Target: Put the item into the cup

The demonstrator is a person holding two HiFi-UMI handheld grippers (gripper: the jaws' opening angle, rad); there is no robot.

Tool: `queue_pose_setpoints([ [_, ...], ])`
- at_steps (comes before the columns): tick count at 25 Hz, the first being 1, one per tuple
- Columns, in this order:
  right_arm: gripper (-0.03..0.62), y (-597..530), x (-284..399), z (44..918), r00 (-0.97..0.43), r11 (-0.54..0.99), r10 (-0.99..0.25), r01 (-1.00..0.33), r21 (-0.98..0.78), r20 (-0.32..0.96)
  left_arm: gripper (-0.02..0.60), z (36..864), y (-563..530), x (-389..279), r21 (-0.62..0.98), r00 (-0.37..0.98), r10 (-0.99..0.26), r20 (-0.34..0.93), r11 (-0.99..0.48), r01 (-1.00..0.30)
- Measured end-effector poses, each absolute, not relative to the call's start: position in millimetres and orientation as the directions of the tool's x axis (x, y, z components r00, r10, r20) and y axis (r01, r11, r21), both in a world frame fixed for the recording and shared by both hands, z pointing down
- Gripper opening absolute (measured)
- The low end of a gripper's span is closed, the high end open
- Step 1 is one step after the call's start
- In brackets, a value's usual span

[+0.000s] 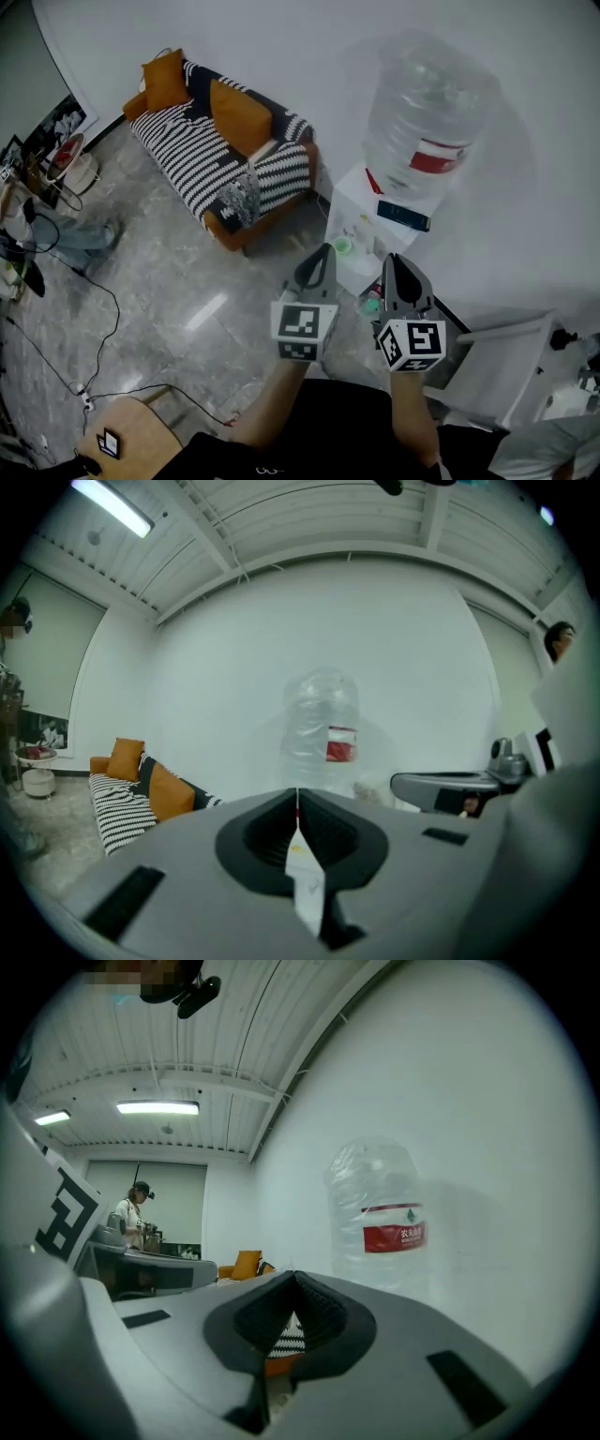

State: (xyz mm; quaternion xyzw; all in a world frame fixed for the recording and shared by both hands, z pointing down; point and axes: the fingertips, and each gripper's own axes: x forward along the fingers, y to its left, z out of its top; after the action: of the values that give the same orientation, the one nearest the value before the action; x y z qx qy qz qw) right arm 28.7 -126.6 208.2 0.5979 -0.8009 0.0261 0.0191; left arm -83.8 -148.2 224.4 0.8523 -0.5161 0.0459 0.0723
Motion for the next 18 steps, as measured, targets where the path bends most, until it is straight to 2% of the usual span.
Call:
queue_pose_setpoints([
  [11,0.011,-145,11,274,-0.356,0.353,-0.916,-0.934,-0.05,0.185,0.014,307,-171,-76,0.106,0.43,-0.851,0.301,-0.418,-0.902],
  [18,0.011,-161,26,346,-0.352,0.332,-0.896,-0.936,-0.119,0.271,0.014,379,-194,-81,0.12,0.372,-0.846,0.381,-0.354,-0.928],
])
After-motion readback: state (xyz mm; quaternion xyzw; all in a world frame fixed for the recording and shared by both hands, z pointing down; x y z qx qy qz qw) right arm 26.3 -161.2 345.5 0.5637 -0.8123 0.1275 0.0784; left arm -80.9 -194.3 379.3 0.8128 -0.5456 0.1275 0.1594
